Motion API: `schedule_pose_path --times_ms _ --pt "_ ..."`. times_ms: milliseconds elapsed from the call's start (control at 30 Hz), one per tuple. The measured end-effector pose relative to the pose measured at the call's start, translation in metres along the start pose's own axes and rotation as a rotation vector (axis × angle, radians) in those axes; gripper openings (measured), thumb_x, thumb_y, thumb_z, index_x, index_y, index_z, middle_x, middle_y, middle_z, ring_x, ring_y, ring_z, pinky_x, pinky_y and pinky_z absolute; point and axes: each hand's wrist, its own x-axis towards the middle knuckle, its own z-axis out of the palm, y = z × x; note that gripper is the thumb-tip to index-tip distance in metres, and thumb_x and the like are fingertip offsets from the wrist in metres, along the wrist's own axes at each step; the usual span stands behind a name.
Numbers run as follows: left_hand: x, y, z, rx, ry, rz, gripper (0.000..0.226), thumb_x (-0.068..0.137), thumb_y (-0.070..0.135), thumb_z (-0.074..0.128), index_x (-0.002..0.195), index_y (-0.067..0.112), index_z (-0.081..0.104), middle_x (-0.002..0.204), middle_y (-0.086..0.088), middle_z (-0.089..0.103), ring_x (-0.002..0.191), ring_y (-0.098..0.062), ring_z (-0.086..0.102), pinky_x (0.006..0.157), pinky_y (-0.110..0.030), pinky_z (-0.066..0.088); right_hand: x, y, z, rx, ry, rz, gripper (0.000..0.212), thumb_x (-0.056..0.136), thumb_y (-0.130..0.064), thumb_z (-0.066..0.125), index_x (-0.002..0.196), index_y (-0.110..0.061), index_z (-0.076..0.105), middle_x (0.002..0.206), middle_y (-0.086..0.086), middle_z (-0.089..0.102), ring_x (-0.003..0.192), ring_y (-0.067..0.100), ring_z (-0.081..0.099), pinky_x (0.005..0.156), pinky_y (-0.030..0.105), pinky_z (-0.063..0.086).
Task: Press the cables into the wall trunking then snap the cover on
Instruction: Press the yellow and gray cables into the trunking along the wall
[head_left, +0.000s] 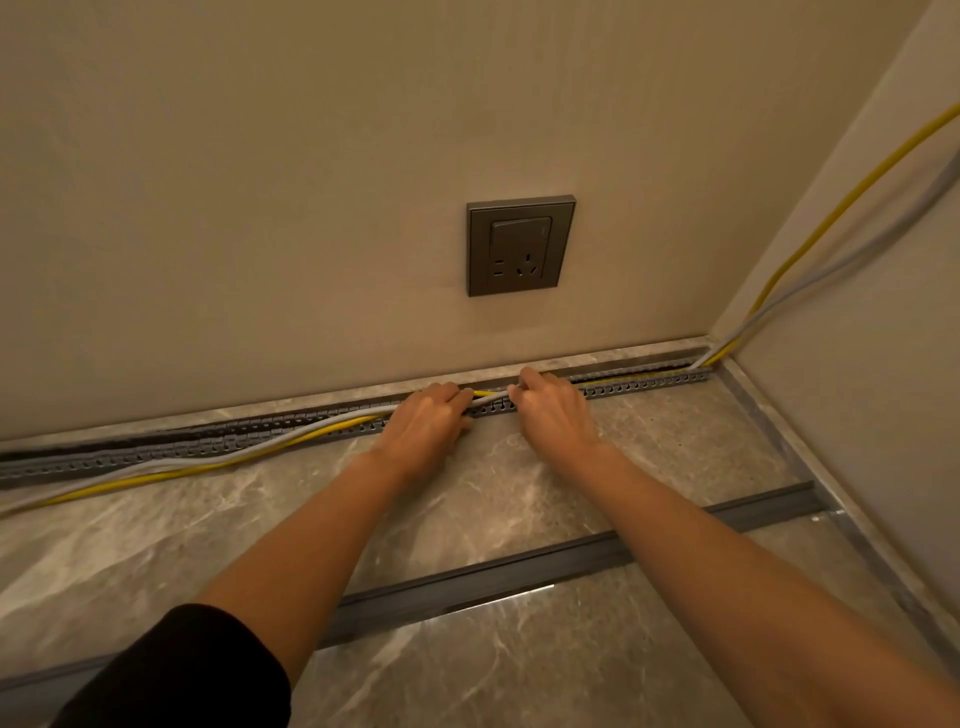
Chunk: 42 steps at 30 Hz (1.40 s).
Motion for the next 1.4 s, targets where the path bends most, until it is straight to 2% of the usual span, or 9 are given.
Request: schedule_pose_path --times_ms 67,133,233,367,500,700,933,1067,1400 --pt "0.0 -0.005 0.005 -0.025 0.043 -0.007 0.017 0.072 0.007 0.063 0.085 -0.001 0.07 0.074 -0.018 0.067 0.06 -0.034 0.066 0.047 -0.033 0.053 0.003 0.002 0.011 0.069 0.038 0.015 0.027 0.035 -0.009 0.092 0.051 -0.011 0.071 0.058 0.003 0.065 0.044 0.017 0.061 0.036 0.018 0.045" --pt "0.002 -0.005 0.002 -0.03 0.06 -0.019 0.009 0.072 0.003 0.06 0.075 0.0 0.068 0.07 -0.019 0.064 0.058 -0.034 0.063 0.045 -0.034 0.05 -0.002 -0.001 0.007 0.084 0.054 0.002 0.022 0.046 -0.007 0.09 0.06 -0.005 0.072 0.066 0.007 0.067 0.055 0.021 0.065 0.043 0.023 0.05" --pt "0.005 0.002 -0.007 -0.021 0.074 -0.094 0.007 0.062 0.0 0.06 0.064 0.002 0.067 0.061 -0.017 0.063 0.052 -0.034 0.062 0.041 -0.032 0.046 -0.001 0.003 0.007 0.147 0.007 0.008 0.023 0.087 -0.005 0.059 0.106 0.004 0.066 0.11 0.017 0.061 0.102 0.032 0.06 0.08 0.037 0.051" --pt "0.009 0.011 -0.01 -0.03 0.041 -0.234 0.02 0.088 0.003 0.051 0.102 0.004 0.065 0.106 -0.017 0.058 0.099 -0.034 0.054 0.078 -0.04 0.044 -0.001 0.008 0.013 0.202 0.021 -0.009 0.026 0.072 0.0 0.072 0.098 0.005 0.07 0.097 0.021 0.064 0.088 0.037 0.065 0.079 0.039 0.054" --pt "0.015 0.01 -0.011 -0.154 0.027 -0.356 0.021 0.09 0.004 0.051 0.108 0.006 0.062 0.112 -0.016 0.06 0.103 -0.035 0.057 0.08 -0.04 0.046 -0.001 0.008 0.01 0.17 -0.024 -0.013 0.034 0.092 -0.008 0.047 0.124 0.0 0.056 0.125 0.017 0.052 0.117 0.032 0.049 0.105 0.038 0.034" --pt "0.019 0.016 -0.011 -0.193 0.006 -0.441 0.019 0.088 0.0 0.048 0.094 0.003 0.066 0.107 -0.018 0.061 0.098 -0.037 0.059 0.08 -0.043 0.047 0.001 0.009 0.011 0.159 -0.032 -0.024 0.035 0.093 -0.011 0.044 0.127 -0.002 0.052 0.128 0.015 0.048 0.118 0.03 0.048 0.101 0.036 0.035" --pt "0.022 0.019 -0.016 0.005 -0.121 -0.351 0.023 0.091 0.006 0.046 0.109 0.005 0.061 0.118 -0.016 0.058 0.109 -0.035 0.057 0.089 -0.041 0.044 0.004 0.009 0.005 0.149 -0.068 -0.019 0.035 0.092 -0.014 0.047 0.124 -0.003 0.055 0.127 0.014 0.048 0.118 0.031 0.048 0.102 0.037 0.035" --pt "0.012 0.002 -0.015 -0.068 -0.158 -0.362 0.026 0.092 0.011 0.05 0.116 0.005 0.055 0.125 -0.017 0.054 0.115 -0.036 0.053 0.091 -0.042 0.044 0.004 0.009 0.005 0.168 -0.069 -0.014 0.031 0.093 -0.009 0.046 0.121 -0.001 0.057 0.126 0.015 0.049 0.116 0.031 0.049 0.102 0.037 0.036" --pt "0.014 -0.007 -0.023 -0.005 -0.23 -0.26 0.03 0.091 0.006 0.046 0.12 0.006 0.053 0.126 -0.018 0.053 0.114 -0.038 0.053 0.087 -0.042 0.044 0.019 0.006 0.003 0.474 -0.03 0.189 0.018 0.093 -0.012 0.053 0.094 0.001 0.065 0.11 0.016 0.059 0.103 0.031 0.057 0.082 0.034 0.045"
